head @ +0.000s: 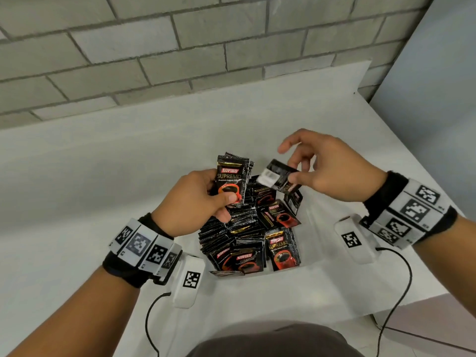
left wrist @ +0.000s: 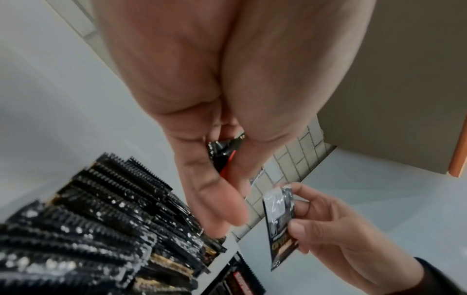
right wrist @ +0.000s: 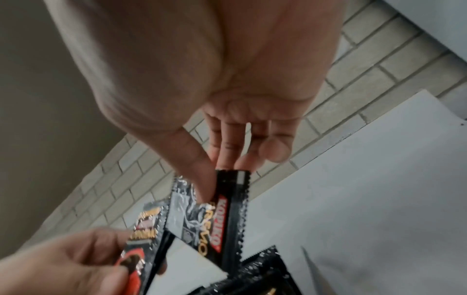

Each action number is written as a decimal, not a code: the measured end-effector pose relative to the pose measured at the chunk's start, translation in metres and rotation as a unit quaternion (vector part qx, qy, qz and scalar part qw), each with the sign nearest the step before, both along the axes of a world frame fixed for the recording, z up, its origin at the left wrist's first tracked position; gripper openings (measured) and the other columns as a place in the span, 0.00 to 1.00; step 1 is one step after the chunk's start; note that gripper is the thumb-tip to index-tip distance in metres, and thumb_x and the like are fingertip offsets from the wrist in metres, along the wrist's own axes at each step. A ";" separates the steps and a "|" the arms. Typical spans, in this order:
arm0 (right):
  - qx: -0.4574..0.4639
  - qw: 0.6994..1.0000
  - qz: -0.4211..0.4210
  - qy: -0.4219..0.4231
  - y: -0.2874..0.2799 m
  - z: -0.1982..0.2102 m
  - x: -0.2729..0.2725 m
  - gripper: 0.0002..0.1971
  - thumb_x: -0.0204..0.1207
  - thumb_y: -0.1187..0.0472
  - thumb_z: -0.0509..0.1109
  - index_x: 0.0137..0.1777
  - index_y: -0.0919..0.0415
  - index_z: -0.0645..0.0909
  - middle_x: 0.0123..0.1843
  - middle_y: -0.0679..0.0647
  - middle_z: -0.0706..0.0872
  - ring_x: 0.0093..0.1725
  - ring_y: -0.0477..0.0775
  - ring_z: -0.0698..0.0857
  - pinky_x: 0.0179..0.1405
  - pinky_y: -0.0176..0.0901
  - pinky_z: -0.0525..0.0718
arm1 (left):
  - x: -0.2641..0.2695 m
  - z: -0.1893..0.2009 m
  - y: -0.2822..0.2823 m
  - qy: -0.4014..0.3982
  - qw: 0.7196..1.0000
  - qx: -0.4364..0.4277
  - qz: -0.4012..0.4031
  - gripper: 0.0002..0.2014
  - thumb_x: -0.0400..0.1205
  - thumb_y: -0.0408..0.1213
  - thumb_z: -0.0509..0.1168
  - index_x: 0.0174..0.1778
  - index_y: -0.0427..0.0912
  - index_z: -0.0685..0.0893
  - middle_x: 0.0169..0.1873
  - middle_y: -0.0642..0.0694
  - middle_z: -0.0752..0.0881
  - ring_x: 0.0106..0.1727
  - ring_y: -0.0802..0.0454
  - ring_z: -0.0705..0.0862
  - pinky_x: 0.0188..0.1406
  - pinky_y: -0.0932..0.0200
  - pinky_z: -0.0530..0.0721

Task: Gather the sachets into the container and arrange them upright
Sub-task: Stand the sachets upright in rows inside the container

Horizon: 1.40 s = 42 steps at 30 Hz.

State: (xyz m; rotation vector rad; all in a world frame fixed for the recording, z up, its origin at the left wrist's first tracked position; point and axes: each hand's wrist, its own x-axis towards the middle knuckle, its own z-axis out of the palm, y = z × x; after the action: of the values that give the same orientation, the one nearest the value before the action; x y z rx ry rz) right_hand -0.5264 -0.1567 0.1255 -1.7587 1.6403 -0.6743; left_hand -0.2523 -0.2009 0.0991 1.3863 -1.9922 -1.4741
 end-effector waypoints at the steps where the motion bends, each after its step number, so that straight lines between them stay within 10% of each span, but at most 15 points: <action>1: -0.015 1.000 -0.005 -0.017 0.001 0.003 0.000 0.20 0.71 0.65 0.82 0.58 0.44 0.84 0.38 0.41 0.88 0.31 0.50 0.76 0.33 0.34 0.75 | -0.001 0.001 0.001 0.006 1.000 0.009 -0.007 0.08 0.84 0.33 0.72 0.57 0.47 0.85 0.37 0.47 0.94 0.36 0.42 0.94 0.51 0.45 0.91; 4: -0.100 0.992 -0.017 -0.076 0.009 0.013 0.007 0.08 0.73 0.65 0.82 0.47 0.51 0.91 0.31 0.39 0.86 0.27 0.48 0.75 0.32 0.37 0.74 | -0.005 0.005 0.006 0.048 0.997 0.057 -0.014 0.07 0.85 0.30 0.71 0.57 0.44 0.85 0.34 0.47 0.94 0.33 0.39 0.93 0.43 0.51 0.91; 7: -0.203 0.965 0.013 -0.166 0.019 0.017 0.019 0.07 0.72 0.76 0.78 0.44 0.64 0.92 0.46 0.54 0.92 0.44 0.54 0.90 0.48 0.44 0.88 | -0.009 0.008 0.011 0.095 0.988 0.118 -0.007 0.09 0.83 0.28 0.72 0.58 0.41 0.87 0.39 0.45 0.94 0.35 0.39 0.93 0.39 0.57 0.93; 13: -0.301 0.947 0.107 0.002 0.020 -0.014 0.028 0.11 0.74 0.74 0.77 0.46 0.58 0.94 0.52 0.54 0.90 0.51 0.53 0.89 0.52 0.47 0.87 | -0.013 0.011 0.020 0.166 0.965 0.197 -0.043 0.19 0.80 0.30 0.73 0.68 0.34 0.84 0.53 0.35 0.92 0.42 0.36 0.94 0.52 0.52 0.93; 25: -0.311 0.934 0.164 0.063 0.017 -0.017 0.039 0.16 0.76 0.74 0.70 0.52 0.55 0.94 0.59 0.50 0.90 0.54 0.53 0.84 0.57 0.39 0.81 | -0.011 0.018 0.022 0.264 0.924 0.275 -0.040 0.26 0.80 0.28 0.73 0.74 0.36 0.77 0.56 0.35 0.90 0.49 0.28 0.92 0.66 0.49 0.88; 29: -0.231 0.969 0.067 -0.049 0.016 -0.008 0.035 0.19 0.73 0.80 0.67 0.51 0.57 0.91 0.54 0.50 0.89 0.50 0.47 0.87 0.52 0.38 0.83 | -0.008 0.013 0.014 0.210 0.959 0.189 0.000 0.15 0.90 0.25 0.57 0.69 0.40 0.79 0.54 0.38 0.91 0.50 0.34 0.92 0.57 0.52 0.92; 32: -0.057 0.994 0.054 0.071 0.011 -0.017 0.030 0.13 0.79 0.69 0.68 0.49 0.52 0.89 0.50 0.46 0.89 0.41 0.41 0.86 0.45 0.35 0.82 | 0.003 0.009 0.002 0.136 0.987 0.087 0.012 0.14 0.91 0.24 0.56 0.63 0.46 0.81 0.48 0.40 0.91 0.47 0.42 0.94 0.48 0.54 0.92; 35: 0.126 0.950 0.140 0.248 0.014 -0.045 0.037 0.14 0.81 0.61 0.64 0.63 0.60 0.86 0.61 0.54 0.89 0.56 0.53 0.89 0.59 0.47 0.87 | 0.006 0.002 -0.002 0.042 0.999 0.001 -0.015 0.13 0.88 0.32 0.63 0.61 0.56 0.83 0.50 0.53 0.94 0.52 0.55 0.92 0.54 0.53 0.85; 39: 0.173 0.898 0.190 0.357 0.016 -0.051 0.055 0.26 0.75 0.58 0.63 0.74 0.60 0.73 0.61 0.56 0.83 0.48 0.57 0.84 0.30 0.40 0.75 | -0.001 -0.003 0.009 -0.031 0.995 0.020 -0.092 0.18 0.82 0.42 0.65 0.69 0.53 0.83 0.58 0.54 0.92 0.61 0.55 0.90 0.70 0.43 0.83; 42: 0.199 0.853 0.232 0.423 0.016 -0.051 0.061 0.37 0.74 0.53 0.63 0.85 0.54 0.62 0.74 0.53 0.77 0.54 0.59 0.84 0.37 0.39 0.73 | -0.003 -0.009 0.011 -0.069 0.991 0.006 -0.114 0.21 0.80 0.45 0.64 0.71 0.53 0.83 0.59 0.56 0.91 0.62 0.56 0.89 0.71 0.43 0.83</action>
State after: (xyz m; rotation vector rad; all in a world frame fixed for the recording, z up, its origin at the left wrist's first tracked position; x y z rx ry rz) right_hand -0.4658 -0.1409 0.0750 -2.1265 1.5690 0.7313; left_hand -0.2558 -0.1902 0.0905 1.3337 -2.2974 -1.5234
